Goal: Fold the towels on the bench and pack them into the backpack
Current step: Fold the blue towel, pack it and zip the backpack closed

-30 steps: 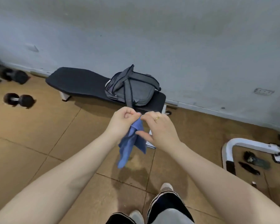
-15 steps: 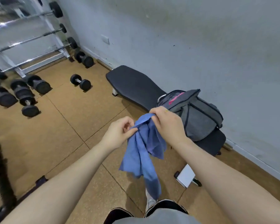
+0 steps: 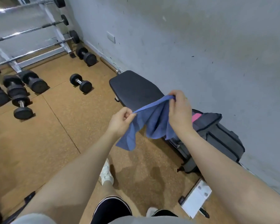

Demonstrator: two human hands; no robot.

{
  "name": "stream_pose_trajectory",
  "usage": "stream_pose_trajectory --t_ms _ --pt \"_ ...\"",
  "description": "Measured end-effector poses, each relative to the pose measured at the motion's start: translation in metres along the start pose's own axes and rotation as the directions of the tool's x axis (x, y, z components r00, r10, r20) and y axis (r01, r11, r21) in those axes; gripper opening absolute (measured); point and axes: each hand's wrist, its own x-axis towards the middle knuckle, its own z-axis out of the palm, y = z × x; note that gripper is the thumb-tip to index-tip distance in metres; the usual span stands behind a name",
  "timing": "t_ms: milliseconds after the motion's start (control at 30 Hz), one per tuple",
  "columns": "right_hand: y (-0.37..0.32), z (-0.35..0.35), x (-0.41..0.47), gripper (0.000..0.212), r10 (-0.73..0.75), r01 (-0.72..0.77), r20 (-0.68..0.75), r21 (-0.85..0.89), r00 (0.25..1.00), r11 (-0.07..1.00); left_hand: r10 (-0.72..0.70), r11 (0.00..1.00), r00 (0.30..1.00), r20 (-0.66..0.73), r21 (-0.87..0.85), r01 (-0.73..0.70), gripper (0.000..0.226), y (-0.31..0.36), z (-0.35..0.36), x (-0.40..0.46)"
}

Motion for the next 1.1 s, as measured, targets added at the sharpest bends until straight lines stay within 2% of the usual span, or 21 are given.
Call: stream_pose_trajectory --t_ms 100,167,267,333,400,500,567,600,667,733,833,900,1033,1100 --pt "0.005 0.012 0.048 0.025 0.079 -0.079 -0.009 -0.099 0.997 0.992 0.092 0.993 0.989 0.116 -0.089 -0.082 0.02 -0.018 -0.014 0.057" --pt "0.008 0.028 0.076 0.023 0.112 -0.121 -0.075 -0.136 0.991 0.983 0.099 0.99 0.983 0.155 -0.115 -0.081 0.022 -0.022 -0.026 0.095" --pt "0.008 0.051 0.115 0.019 0.221 -0.235 -0.253 -0.028 0.942 0.972 0.197 0.977 0.945 0.262 0.021 -0.21 0.024 -0.028 -0.055 0.155" --pt "0.008 0.066 0.139 0.018 0.264 -0.278 -0.285 -0.008 0.922 0.961 0.225 0.95 0.906 0.358 0.124 -0.286 0.025 -0.034 -0.076 0.197" --pt "0.009 0.082 0.158 0.02 0.296 -0.328 -0.255 -0.092 0.92 0.94 0.199 0.937 0.877 0.436 0.176 -0.301 0.027 -0.044 -0.096 0.236" --pt "0.014 0.102 0.173 0.026 0.336 -0.381 -0.181 -0.42 0.924 0.824 0.141 0.925 0.85 0.508 0.239 -0.297 0.035 -0.06 -0.113 0.286" --pt "0.021 0.114 0.17 0.028 0.361 -0.346 -0.093 -0.575 0.928 0.742 0.1 0.921 0.849 0.518 0.274 -0.276 0.038 -0.07 -0.117 0.313" --pt "0.027 0.121 0.167 0.029 0.369 -0.311 -0.029 -0.601 0.929 0.736 0.081 0.92 0.843 0.531 0.286 -0.268 0.039 -0.076 -0.118 0.324" --pt "0.042 0.134 0.163 0.03 0.397 -0.261 0.114 -0.585 0.911 0.768 0.058 0.9 0.801 0.595 0.316 -0.3 0.04 -0.087 -0.118 0.344" --pt "0.058 0.148 0.17 0.031 0.438 -0.288 0.203 -0.509 0.875 0.811 0.044 0.827 0.735 0.677 0.388 -0.407 0.041 -0.097 -0.115 0.366" --pt "0.081 0.171 0.201 0.029 0.507 -0.366 0.202 -0.481 0.838 0.797 -0.028 0.601 0.675 0.737 0.552 -0.578 0.044 -0.112 -0.101 0.405" --pt "0.105 0.188 0.229 0.027 0.534 -0.367 0.187 -0.542 0.825 0.756 -0.062 0.52 0.71 0.701 0.63 -0.577 0.045 -0.12 -0.083 0.433" --pt "0.166 0.213 0.288 0.02 0.592 -0.366 0.248 -0.589 0.767 0.721 -0.065 0.54 0.752 0.656 0.656 -0.527 0.039 -0.131 -0.036 0.499" --pt "0.202 0.223 0.314 0.019 0.646 -0.414 0.307 -0.563 0.698 0.715 -0.084 0.547 0.76 0.645 0.667 -0.506 0.036 -0.14 -0.006 0.532"
